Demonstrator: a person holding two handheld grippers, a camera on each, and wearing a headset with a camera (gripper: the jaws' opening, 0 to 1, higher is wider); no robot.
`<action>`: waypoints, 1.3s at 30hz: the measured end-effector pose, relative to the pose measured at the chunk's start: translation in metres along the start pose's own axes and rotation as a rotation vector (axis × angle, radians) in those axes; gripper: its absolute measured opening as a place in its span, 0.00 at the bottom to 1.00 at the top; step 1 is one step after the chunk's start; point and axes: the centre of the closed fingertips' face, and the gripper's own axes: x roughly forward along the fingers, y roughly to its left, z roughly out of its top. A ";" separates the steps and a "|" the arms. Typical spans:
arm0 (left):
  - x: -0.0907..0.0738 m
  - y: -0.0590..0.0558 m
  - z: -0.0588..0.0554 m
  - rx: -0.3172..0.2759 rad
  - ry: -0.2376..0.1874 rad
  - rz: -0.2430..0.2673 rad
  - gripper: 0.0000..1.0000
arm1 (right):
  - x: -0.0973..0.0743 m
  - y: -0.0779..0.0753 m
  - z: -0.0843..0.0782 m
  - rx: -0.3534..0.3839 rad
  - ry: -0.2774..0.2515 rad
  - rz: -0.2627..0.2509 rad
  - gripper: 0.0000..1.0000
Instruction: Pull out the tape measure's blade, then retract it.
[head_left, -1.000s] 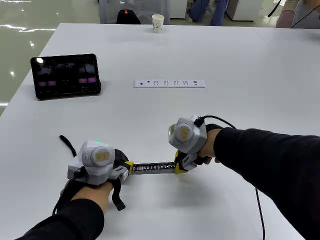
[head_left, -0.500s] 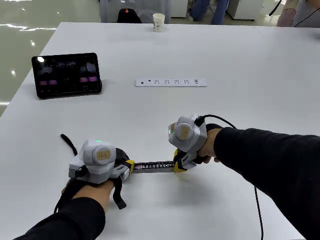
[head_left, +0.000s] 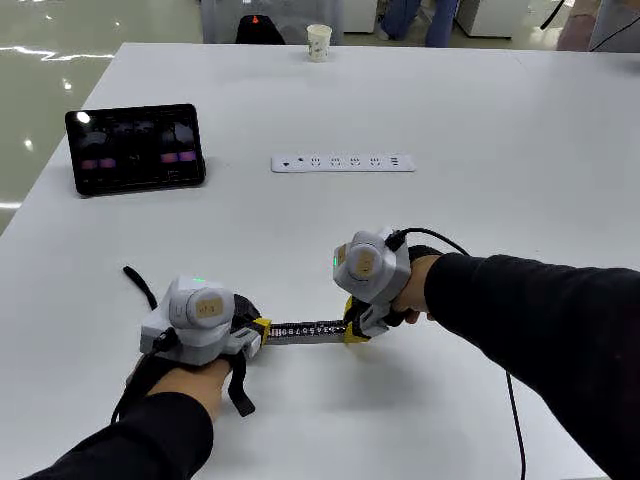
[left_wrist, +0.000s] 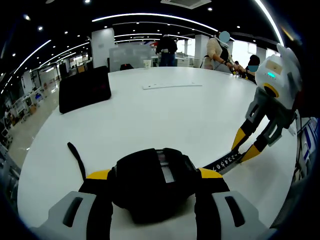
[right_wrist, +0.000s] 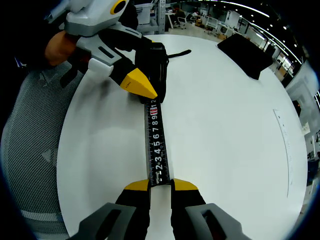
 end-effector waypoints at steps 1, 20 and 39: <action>0.000 0.000 0.000 0.000 0.000 0.000 0.62 | 0.000 0.000 0.000 0.000 0.000 0.000 0.12; 0.000 0.000 0.000 -0.004 0.003 -0.002 0.62 | 0.004 0.000 0.009 -0.004 -0.002 0.002 0.12; 0.000 0.000 -0.001 -0.008 0.006 -0.007 0.61 | 0.006 0.000 0.016 -0.011 -0.008 0.003 0.12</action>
